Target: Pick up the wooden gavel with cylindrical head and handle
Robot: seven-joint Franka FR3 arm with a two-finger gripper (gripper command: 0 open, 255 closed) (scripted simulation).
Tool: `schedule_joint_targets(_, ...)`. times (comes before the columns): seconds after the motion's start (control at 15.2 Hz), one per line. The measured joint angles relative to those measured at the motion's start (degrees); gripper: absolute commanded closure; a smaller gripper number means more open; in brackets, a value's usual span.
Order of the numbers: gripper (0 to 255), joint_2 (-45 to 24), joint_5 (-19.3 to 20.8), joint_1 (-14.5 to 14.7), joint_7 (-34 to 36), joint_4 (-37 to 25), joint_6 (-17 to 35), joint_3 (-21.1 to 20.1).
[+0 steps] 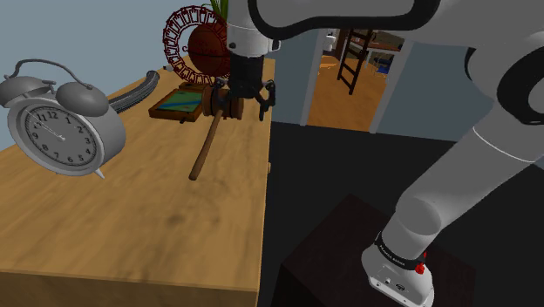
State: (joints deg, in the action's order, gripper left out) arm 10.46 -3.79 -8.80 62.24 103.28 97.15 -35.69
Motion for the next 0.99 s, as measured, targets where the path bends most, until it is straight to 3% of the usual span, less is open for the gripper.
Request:
schedule_joint_targets(0.2,0,-9.1,5.4,0.3,9.7,-8.2,-0.9,-3.5)
schedule_joint_targets(0.4,0,-18.2,11.4,2.5,18.1,-16.9,-2.9,-5.0)
schedule_joint_targets(0.92,0,-18.9,12.0,2.5,20.0,-12.4,2.1,-4.7)
schedule_joint_targets(0.99,255,-18.9,12.0,2.5,19.9,-12.2,2.3,-4.7)
